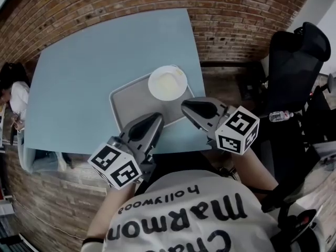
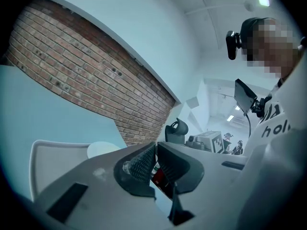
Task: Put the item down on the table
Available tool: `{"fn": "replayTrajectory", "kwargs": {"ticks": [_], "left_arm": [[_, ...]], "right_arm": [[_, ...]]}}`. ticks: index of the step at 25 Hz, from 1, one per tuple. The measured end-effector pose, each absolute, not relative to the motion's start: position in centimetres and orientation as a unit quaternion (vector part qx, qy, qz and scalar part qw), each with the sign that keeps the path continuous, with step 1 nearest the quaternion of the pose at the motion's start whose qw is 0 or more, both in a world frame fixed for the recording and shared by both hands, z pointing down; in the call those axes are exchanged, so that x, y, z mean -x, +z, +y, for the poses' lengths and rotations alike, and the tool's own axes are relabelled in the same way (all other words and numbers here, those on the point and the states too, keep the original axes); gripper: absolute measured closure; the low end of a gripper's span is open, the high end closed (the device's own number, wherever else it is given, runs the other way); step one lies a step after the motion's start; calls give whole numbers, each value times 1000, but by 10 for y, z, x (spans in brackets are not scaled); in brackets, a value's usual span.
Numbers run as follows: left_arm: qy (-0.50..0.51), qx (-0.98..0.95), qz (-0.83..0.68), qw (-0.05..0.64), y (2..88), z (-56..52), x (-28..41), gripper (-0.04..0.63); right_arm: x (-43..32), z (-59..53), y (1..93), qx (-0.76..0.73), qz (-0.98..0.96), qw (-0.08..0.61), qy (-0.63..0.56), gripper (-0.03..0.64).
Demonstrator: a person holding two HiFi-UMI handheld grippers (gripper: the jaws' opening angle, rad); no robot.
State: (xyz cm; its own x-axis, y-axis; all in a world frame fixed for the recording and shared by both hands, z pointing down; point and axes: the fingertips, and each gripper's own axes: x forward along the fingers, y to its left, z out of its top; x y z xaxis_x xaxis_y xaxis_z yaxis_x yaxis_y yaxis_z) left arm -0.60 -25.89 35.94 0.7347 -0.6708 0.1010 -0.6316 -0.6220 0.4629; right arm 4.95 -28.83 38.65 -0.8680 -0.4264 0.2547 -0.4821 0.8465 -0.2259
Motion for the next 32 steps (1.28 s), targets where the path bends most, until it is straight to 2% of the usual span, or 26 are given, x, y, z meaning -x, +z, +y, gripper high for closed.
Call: {"fn": "replayTrajectory", "kwargs": {"ticks": [7,17,26,32], "left_arm": [[-37,-907,-350,231,350,-218,-10,577],[-46,-909,-353,218,339,-123,15,577],[-24,-903,-382,196,341,-9,65,577],[-30,-892,-405,201,347,38,83,577]], "right_arm": [[-69,-249,380,-252,-952,95,142,585],[-75,-149,356,-225,-939,-39,256,584],[-73,-53,342,-282,-923,-57,255,584],[-78,-6,346,-303,-925,-15,229,588]]}}
